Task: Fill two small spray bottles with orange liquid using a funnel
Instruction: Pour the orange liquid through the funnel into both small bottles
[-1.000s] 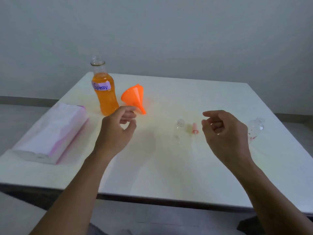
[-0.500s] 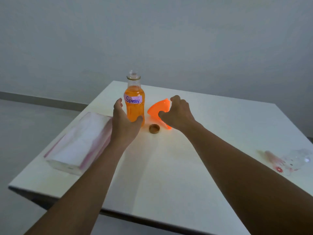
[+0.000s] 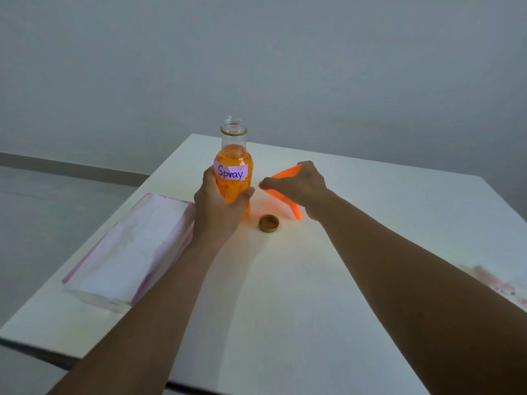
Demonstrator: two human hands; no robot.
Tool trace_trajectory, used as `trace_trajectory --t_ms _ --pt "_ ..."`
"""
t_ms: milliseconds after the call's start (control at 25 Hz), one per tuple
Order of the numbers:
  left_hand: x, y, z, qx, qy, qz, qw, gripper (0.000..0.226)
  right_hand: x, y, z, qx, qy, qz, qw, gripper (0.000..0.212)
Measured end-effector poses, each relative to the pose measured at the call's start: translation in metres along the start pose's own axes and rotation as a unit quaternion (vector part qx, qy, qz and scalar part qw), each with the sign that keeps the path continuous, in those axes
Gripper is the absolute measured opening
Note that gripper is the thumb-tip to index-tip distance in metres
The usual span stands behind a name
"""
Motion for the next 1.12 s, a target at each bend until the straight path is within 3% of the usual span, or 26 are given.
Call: trace_trajectory --t_ms 240,440,680,1120 --pt "-0.016 0.039 -0.035 0.071 0.003 0.023 0.997 0.06 -0.064 0.063 0.011 -0.163 -0.16 0.034 0.973 0.117" --pt "-0.011 0.089 -0.07 0.094 0.002 0.068 0.993 0.055 -0.134 0.147 -0.016 -0.252 -0.227 0.039 0.94 0.084" --pt "0.017 0.125 -0.08 0.116 -0.008 0.096 0.989 0.064 -0.162 0.185 -0.084 -0.236 -0.234 -0.002 0.943 0.105" --pt "0.03 0.126 -0.071 0.113 -0.035 0.092 0.989 0.068 -0.157 0.174 -0.106 -0.234 -0.251 0.023 0.939 0.1"
Point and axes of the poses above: each hand's wrist, its own y-axis away from the middle knuckle, its own x-axis out of the palm, z = x × y, the point moved 3 cm from there along -y, towards the middle knuckle, and after that the axes turned 8 degrees about z, right-handed, at the moved point
